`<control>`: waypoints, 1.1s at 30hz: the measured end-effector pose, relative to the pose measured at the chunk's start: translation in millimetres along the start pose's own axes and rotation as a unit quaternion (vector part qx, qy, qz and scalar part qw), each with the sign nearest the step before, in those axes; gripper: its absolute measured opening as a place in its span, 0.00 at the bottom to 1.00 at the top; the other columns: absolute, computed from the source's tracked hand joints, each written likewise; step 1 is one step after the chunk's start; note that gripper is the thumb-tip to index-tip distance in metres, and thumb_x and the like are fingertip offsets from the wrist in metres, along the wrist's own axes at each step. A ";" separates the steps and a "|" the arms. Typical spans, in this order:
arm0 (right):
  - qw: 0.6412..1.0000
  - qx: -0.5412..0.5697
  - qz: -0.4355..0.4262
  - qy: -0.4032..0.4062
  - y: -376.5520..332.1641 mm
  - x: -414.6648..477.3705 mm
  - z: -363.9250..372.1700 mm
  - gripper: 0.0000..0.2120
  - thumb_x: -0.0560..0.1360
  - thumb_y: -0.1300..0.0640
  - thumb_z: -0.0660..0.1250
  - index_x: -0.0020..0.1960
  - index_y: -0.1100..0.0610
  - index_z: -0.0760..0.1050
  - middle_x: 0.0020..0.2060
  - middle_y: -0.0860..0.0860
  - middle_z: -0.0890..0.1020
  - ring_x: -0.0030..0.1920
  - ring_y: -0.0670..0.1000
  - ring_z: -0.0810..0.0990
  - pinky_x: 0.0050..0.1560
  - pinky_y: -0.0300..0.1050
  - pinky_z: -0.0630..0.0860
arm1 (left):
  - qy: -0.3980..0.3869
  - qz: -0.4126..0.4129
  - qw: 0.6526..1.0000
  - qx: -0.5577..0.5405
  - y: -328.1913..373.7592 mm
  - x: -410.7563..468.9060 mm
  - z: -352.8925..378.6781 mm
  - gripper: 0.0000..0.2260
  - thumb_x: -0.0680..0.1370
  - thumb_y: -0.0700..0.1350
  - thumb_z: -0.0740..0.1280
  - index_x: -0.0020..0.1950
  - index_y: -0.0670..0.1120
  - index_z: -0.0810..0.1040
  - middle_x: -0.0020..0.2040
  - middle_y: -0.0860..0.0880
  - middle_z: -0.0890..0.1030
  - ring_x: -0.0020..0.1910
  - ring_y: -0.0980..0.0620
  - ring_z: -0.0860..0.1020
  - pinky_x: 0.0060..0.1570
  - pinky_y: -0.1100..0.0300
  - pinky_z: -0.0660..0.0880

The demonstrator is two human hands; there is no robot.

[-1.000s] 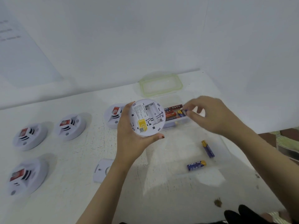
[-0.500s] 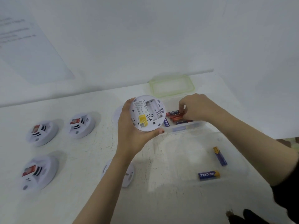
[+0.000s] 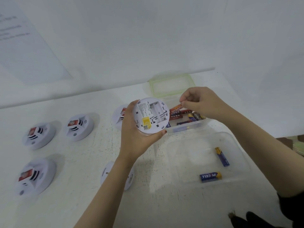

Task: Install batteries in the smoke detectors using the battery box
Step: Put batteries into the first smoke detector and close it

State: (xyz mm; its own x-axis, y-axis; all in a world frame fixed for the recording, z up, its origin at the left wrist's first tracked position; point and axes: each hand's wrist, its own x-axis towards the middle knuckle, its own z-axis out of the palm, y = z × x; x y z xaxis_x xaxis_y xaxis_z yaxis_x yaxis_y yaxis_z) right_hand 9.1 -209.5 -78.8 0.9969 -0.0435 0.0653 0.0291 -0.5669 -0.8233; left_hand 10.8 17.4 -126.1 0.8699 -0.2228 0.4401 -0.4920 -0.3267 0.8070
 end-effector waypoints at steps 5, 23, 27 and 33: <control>0.993 0.067 -0.067 0.066 -26.7 -9.4 -13.1 0.03 0.72 0.61 0.70 0.43 0.54 0.78 0.34 0.46 0.79 0.34 0.46 0.75 0.40 0.38 0.73 | 0.000 0.000 1.000 0.011 3.6 2.0 1.2 0.40 0.57 0.50 0.81 0.63 0.60 0.63 0.60 0.64 0.72 0.59 0.67 0.72 0.54 0.76 0.70; 0.975 -0.070 -0.200 0.074 -57.9 -19.4 7.1 0.03 0.72 0.58 0.69 0.40 0.52 0.78 0.34 0.38 0.78 0.37 0.38 0.74 0.41 0.27 0.68 | -0.033 0.019 0.999 0.010 7.0 2.8 1.5 0.45 0.60 0.56 0.80 0.71 0.45 0.64 0.66 0.50 0.72 0.67 0.48 0.72 0.63 0.44 0.73; 0.969 -0.101 -0.215 0.062 -56.1 -18.8 7.3 0.02 0.72 0.56 0.68 0.40 0.52 0.78 0.34 0.38 0.77 0.37 0.37 0.73 0.41 0.27 0.68 | -0.031 0.018 0.999 0.012 6.4 3.7 1.5 0.45 0.60 0.55 0.80 0.71 0.44 0.64 0.66 0.49 0.72 0.67 0.48 0.72 0.63 0.44 0.73; 0.960 -0.140 -0.236 0.053 -44.2 -20.7 13.2 0.08 0.74 0.54 0.64 0.49 0.52 0.80 0.46 0.47 0.80 0.47 0.43 0.74 0.49 0.31 0.67 | -0.018 0.027 0.999 -0.007 11.5 2.2 2.6 0.43 0.60 0.52 0.80 0.69 0.44 0.65 0.65 0.50 0.73 0.66 0.49 0.73 0.63 0.48 0.73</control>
State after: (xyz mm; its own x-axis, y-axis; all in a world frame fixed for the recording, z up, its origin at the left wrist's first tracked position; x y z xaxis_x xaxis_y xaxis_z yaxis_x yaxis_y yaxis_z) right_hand -11.8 -172.7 -51.2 0.8644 0.1968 0.4626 0.4396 -0.7424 -0.5056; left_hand 7.0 10.8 -116.9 0.8405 -0.2726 0.4682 -0.5367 -0.3016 0.7880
